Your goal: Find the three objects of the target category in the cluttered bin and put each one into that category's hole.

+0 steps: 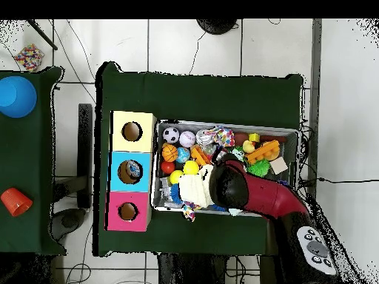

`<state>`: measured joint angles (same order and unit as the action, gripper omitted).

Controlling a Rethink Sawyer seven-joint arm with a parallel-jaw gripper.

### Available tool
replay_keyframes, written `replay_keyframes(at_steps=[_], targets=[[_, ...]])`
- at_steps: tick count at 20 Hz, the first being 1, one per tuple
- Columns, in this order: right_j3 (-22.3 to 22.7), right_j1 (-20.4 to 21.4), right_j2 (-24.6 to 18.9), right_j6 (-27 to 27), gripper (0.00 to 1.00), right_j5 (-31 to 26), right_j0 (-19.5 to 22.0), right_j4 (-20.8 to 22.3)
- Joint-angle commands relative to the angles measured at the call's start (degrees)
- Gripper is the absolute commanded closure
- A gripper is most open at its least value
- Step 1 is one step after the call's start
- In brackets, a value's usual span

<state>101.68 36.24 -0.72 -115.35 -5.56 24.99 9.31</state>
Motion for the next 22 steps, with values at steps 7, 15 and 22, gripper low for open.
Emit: replay_keyframes(at_steps=[7, 15, 22], targets=[[3.8, -2.4, -4.3, -11.5, 0.0, 2.6, -1.1, -4.7], [5.5, -4.1, -3.4, -14.7, 0.0, 3.6, -1.8, -9.9], [7.9, -3.2, -1.7, -16.5, 0.0, 4.0, -4.3, -15.3]])
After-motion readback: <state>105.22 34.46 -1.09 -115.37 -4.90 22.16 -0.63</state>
